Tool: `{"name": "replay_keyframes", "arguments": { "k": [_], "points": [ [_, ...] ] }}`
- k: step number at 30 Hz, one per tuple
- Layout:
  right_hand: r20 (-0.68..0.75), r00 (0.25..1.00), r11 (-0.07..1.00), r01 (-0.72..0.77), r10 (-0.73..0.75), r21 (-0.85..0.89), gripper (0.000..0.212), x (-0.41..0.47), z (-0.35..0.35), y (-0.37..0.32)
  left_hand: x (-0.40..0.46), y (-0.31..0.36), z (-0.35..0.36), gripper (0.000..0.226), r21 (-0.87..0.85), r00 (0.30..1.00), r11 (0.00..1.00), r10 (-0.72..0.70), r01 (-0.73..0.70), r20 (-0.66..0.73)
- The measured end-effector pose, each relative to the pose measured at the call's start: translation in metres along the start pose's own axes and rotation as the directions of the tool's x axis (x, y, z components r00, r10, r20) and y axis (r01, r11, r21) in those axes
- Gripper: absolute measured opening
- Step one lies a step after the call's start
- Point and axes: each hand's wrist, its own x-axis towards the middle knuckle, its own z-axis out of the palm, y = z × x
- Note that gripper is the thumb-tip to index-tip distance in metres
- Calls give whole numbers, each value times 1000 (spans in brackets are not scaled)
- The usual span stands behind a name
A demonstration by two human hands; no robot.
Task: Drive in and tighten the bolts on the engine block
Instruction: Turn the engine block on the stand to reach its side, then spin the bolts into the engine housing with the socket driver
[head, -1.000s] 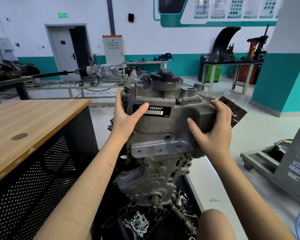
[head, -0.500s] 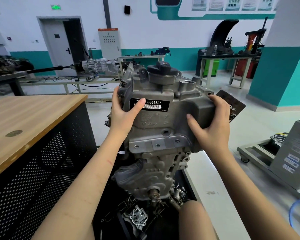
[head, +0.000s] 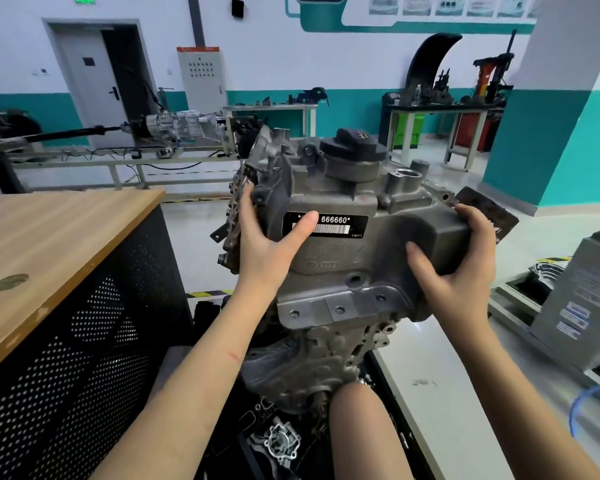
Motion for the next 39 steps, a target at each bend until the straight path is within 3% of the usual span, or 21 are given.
{"name": "replay_keyframes", "arguments": {
  "k": [4, 8, 13, 16, 18, 21, 23, 25, 26, 28, 30, 36, 39],
  "points": [
    [-45, 999, 1000, -1, 1, 9, 61, -1, 4, 7, 3, -3, -1, 102, -4, 1000, 1000, 6, -6, 21],
    [-69, 998, 1000, -2, 3, 12, 59, -2, 6, 8, 2, -3, -1, 111, -9, 999, 1000, -1, 1, 37],
    [-22, 1000, 999, 1, -2, -38, 76, -3, -2, -4, 3, -2, -6, 111, -45, 998, 999, -19, 22, 57],
    [-80, 978, 976, 182, -192, -118, 69, -8, -7, -24, 2, -1, -12, 111, -41, 996, 999, -25, 29, 88],
    [-77, 943, 946, 322, -324, -47, 51, -14, -1, -46, 2, 0, -22, 109, -31, 996, 999, -27, 30, 83],
    [-28, 893, 876, 445, -448, 187, 29, -27, 33, -91, 3, 8, -46, 84, -47, 999, 998, -45, 47, 30],
    [20, 862, 795, 458, -506, 398, 19, -37, 70, -128, 2, 14, -75, 45, -48, 997, 997, -68, 66, -39],
    [164, 841, 732, 334, -516, 594, 18, -46, 112, -166, -3, 20, -118, 11, 2, 988, 996, -87, 88, -127],
    [292, 820, 730, 207, -492, 651, 20, -51, 133, -184, -7, 23, -144, 10, 59, 980, 993, -93, 104, -176],
    [570, 712, 745, -98, -410, 659, 14, -68, 173, -220, -21, 30, -203, 16, 195, 948, 964, -120, 182, -294],
    [733, 567, 742, -289, -377, 605, 3, -89, 209, -249, -41, 41, -262, 19, 305, 901, 906, -156, 294, -405],
    [866, 194, 740, -454, -462, 496, 4, -171, 272, -317, -118, 86, -407, 15, 353, 689, 747, -190, 564, -699],
    [887, 65, 756, -498, -457, 425, 4, -208, 285, -343, -157, 93, -446, 13, 338, 593, 698, -154, 631, -791]
  ]
}}
